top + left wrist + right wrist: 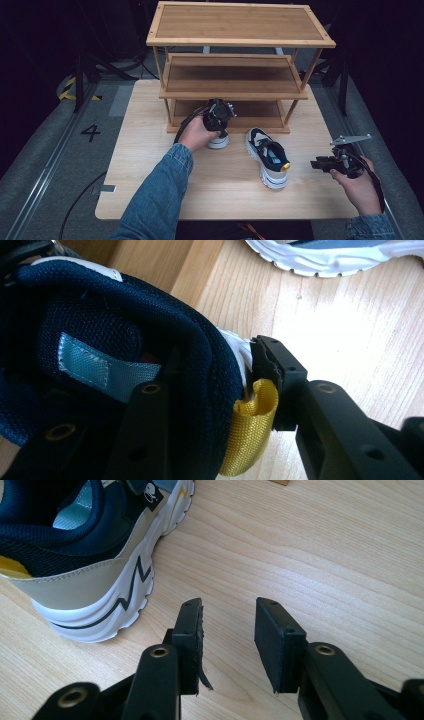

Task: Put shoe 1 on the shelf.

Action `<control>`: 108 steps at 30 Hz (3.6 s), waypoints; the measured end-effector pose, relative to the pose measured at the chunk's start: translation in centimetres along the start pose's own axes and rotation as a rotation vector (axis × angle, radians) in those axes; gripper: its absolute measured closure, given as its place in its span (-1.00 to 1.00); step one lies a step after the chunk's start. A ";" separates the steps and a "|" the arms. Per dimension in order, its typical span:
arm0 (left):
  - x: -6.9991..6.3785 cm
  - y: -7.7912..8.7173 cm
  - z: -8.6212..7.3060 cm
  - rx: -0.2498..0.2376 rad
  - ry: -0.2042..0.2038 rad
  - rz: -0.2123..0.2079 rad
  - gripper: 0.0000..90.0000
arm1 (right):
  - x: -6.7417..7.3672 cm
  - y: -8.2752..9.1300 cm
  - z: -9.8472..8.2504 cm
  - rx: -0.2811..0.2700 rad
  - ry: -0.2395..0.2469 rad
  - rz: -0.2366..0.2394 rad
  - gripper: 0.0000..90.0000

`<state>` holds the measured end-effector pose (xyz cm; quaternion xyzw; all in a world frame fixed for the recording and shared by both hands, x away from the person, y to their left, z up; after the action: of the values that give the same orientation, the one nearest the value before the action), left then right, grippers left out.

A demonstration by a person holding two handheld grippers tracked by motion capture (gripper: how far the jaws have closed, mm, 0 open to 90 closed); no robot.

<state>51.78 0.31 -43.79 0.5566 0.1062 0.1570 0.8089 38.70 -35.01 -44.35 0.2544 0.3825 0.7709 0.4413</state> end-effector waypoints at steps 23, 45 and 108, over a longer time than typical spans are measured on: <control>-1.7 4.5 0.0 -0.136 -0.009 0.093 -0.05 | 0.6 -0.9 0.9 0.011 0.015 0.019 0.42; -6.0 5.9 -4.9 -0.289 0.242 0.074 0.34 | 2.2 -2.5 3.2 0.008 0.084 0.051 0.42; 2.1 -2.4 -2.4 -0.566 0.506 0.129 0.52 | 1.0 -0.9 1.0 -0.004 0.038 0.014 0.43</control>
<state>53.17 2.39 -46.86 0.2606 0.2196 0.3628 0.8673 39.38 -33.54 -44.44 0.2413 0.3877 0.7793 0.4291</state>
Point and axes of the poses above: each handheld gripper's, and its own axes: y roughly backward along the jaws, z roughly out of its top, x roughly to its left, the point moved 5 cm from there along -y, roughly forward along the jaws, and after that the axes turned 3 degrees about -z, right-handed, at the moved point
